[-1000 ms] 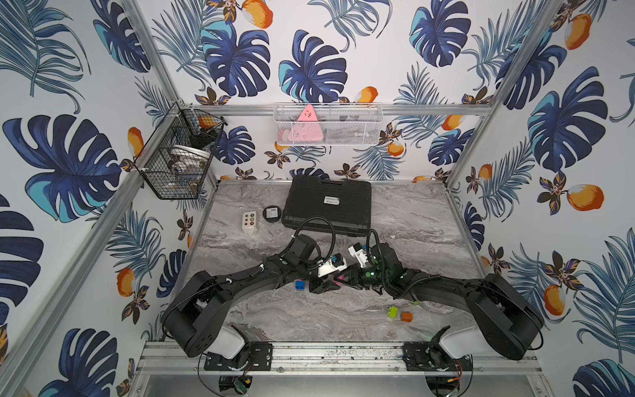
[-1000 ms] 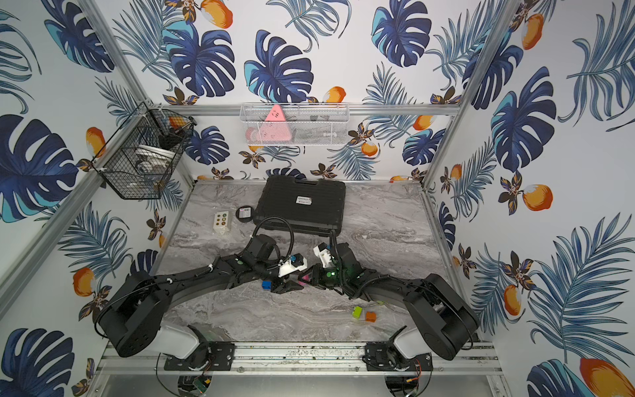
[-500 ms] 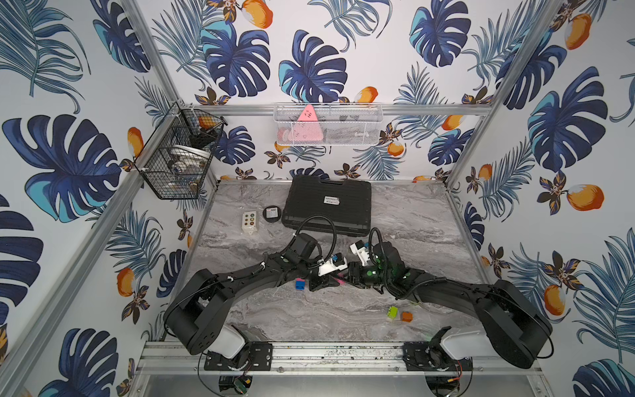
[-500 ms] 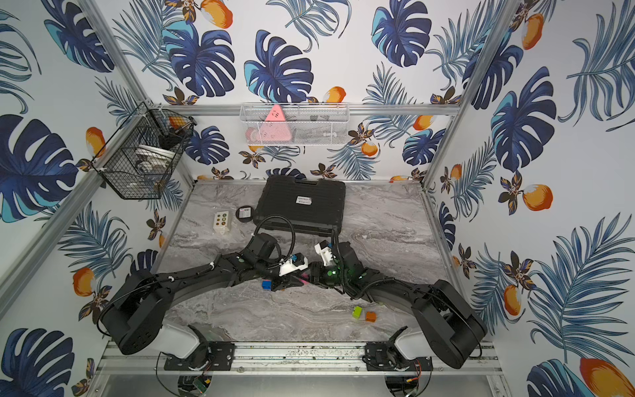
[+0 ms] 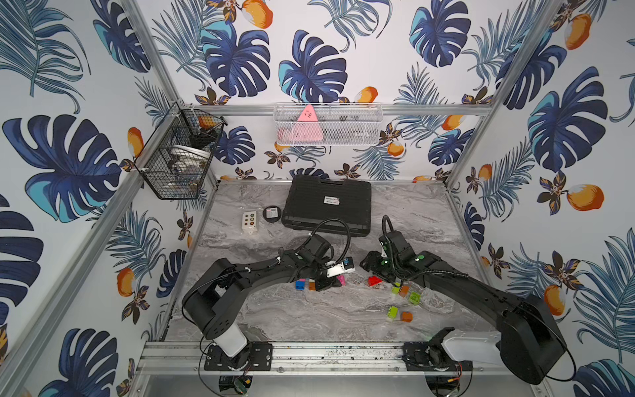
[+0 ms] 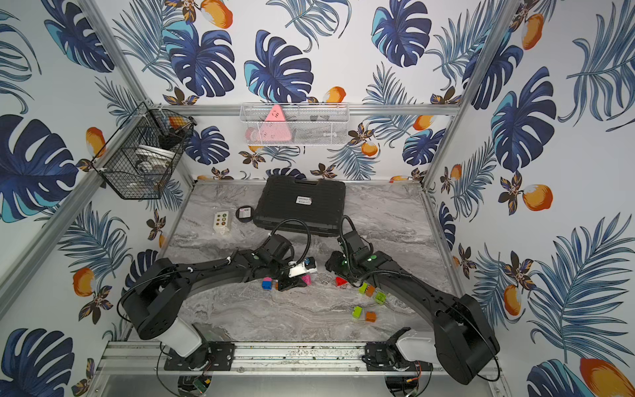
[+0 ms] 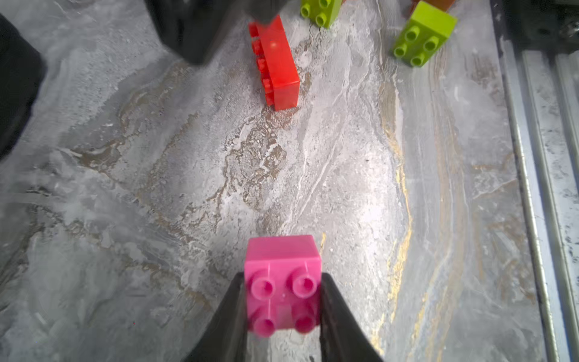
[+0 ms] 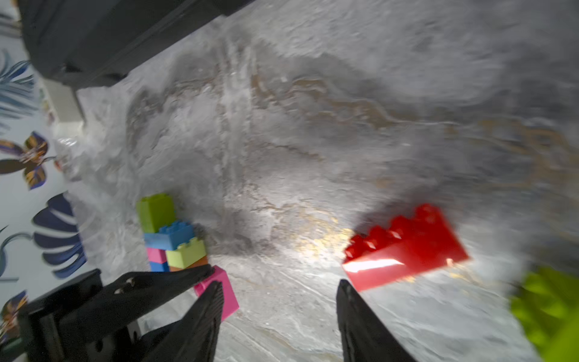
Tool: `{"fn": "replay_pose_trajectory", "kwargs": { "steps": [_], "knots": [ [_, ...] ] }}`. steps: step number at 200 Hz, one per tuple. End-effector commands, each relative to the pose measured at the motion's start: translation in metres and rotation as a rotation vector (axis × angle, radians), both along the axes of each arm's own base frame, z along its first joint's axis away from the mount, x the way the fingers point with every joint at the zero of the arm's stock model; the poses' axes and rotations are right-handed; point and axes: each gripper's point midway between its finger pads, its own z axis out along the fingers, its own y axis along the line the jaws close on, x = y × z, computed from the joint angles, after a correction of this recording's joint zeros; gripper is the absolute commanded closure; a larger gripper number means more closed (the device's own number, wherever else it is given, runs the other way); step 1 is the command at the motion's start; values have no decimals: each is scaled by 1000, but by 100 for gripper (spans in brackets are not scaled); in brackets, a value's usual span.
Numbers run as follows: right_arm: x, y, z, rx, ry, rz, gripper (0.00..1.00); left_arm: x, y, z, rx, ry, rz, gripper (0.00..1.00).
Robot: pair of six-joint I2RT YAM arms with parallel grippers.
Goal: Assemble the letter h with lego
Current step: Pick up the lego brick from the center of the board, then place the lego brick at the center of the board, then pick up the lego brick from the center of the board.
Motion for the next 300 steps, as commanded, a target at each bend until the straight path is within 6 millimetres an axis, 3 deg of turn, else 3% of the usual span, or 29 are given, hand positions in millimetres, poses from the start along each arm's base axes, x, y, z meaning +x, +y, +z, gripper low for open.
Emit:
{"fn": "replay_pose_trajectory", "kwargs": {
  "steps": [1,14,47,105,140,192,213,249,300],
  "knots": [
    [-22,-73,-8,-281,95,-185,39,-2,8,-16,102,16,11,70],
    [-30,-92,-6,-324,126,-258,40,-2,10,-22,125,15,11,70],
    [-46,-108,-13,-360,187,-326,43,-5,8,-28,165,7,-2,66],
    [-67,-105,-24,-346,307,-342,48,-4,11,-42,261,6,-7,57],
    [-98,-78,-34,-313,377,-297,47,-11,4,-25,198,22,-27,35],
    [-133,-62,-47,-411,431,-233,46,-16,7,10,53,62,-33,28],
    [-135,-52,-54,-374,438,-206,47,-12,11,22,-3,55,-22,27],
    [-137,-52,-69,-383,440,-188,50,-10,19,35,-68,63,-5,26],
    [-116,-30,-70,-392,345,-45,70,-18,22,55,-167,50,-38,23]
  ]
}}
